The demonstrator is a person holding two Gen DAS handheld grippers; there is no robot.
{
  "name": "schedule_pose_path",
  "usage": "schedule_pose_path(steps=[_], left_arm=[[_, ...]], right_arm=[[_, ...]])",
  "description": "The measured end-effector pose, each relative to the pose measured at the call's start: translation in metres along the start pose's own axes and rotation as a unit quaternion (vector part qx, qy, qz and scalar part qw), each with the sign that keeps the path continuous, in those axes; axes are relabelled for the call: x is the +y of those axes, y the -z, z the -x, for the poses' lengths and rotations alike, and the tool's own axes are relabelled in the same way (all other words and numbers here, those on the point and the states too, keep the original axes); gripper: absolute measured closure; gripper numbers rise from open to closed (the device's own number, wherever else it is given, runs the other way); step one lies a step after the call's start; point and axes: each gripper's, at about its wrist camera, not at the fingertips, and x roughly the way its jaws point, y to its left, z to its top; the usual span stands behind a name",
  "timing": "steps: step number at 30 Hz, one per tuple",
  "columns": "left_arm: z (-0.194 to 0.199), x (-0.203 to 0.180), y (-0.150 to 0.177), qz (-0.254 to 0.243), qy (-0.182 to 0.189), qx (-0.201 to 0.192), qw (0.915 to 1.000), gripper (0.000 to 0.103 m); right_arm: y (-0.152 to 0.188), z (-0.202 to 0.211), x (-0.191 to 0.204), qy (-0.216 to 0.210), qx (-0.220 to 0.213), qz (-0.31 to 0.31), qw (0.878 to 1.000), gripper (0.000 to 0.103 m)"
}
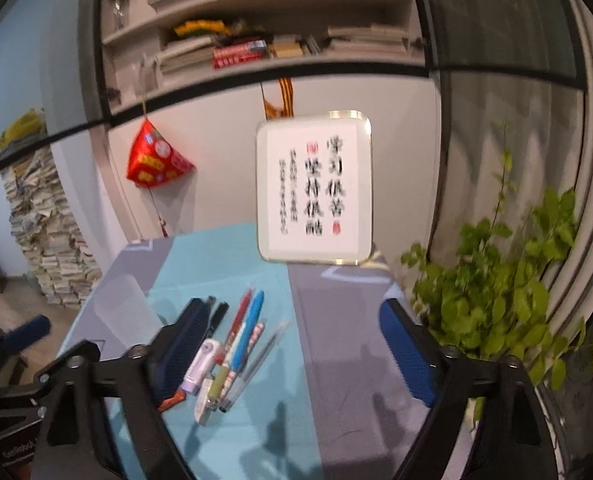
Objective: Organize stationery
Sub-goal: 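Grasp the light green pen with the left tool while the right tool grasps the blue pen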
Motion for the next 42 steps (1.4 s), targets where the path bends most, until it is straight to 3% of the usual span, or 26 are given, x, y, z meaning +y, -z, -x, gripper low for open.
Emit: schedule_pose_path(steps=[3, 5, 8, 13, 17, 29, 32, 34, 37, 42], left_arm=[[-0.020, 0.001, 0.004, 0.001, 0.029, 0.031, 0.9991, 0.041], [-0.034, -0.002, 0.007, -0.006, 0.050, 0.051, 0.9974, 0.053], [-0.051, -0.007, 0.013, -0.018, 0.067, 0.078, 0.9945, 0.065], [-0.085, -0.015, 0.024, -0.030, 0.098, 0.135, 0.9856, 0.081], [-0.100, -0.022, 0.031, -0.041, 0.108, 0.160, 0.9803, 0.082], [-0.137, -0.034, 0.026, -0.058, 0.110, 0.159, 0.9794, 0.086], [-0.148, -0.037, 0.029, -0.068, 0.107, 0.170, 0.9772, 0.089], [-0.153, -0.039, 0.029, -0.075, 0.105, 0.175, 0.9761, 0.092], [-0.156, -0.036, 0.027, -0.068, 0.111, 0.182, 0.9746, 0.092], [-0.153, -0.032, 0.030, -0.041, 0.138, 0.201, 0.9689, 0.092]], right_arm=[[0.003, -0.024, -0.005, -0.004, 0.039, -0.011, 0.999, 0.043], [0.007, -0.050, -0.010, -0.014, 0.088, -0.028, 0.996, 0.058], [0.014, -0.075, -0.014, -0.024, 0.131, -0.046, 0.990, 0.066], [0.020, -0.108, -0.016, -0.037, 0.181, -0.068, 0.981, 0.066], [0.020, -0.126, -0.009, -0.052, 0.199, -0.070, 0.976, 0.066], [0.032, -0.167, 0.001, -0.054, 0.254, -0.063, 0.964, 0.066], [0.031, -0.170, 0.004, -0.046, 0.248, -0.056, 0.966, 0.067], [0.030, -0.171, 0.005, -0.039, 0.242, -0.045, 0.968, 0.075], [0.029, -0.169, 0.012, -0.060, 0.241, -0.033, 0.968, 0.099], [0.034, -0.164, -0.002, -0.047, 0.258, -0.041, 0.964, 0.102]])
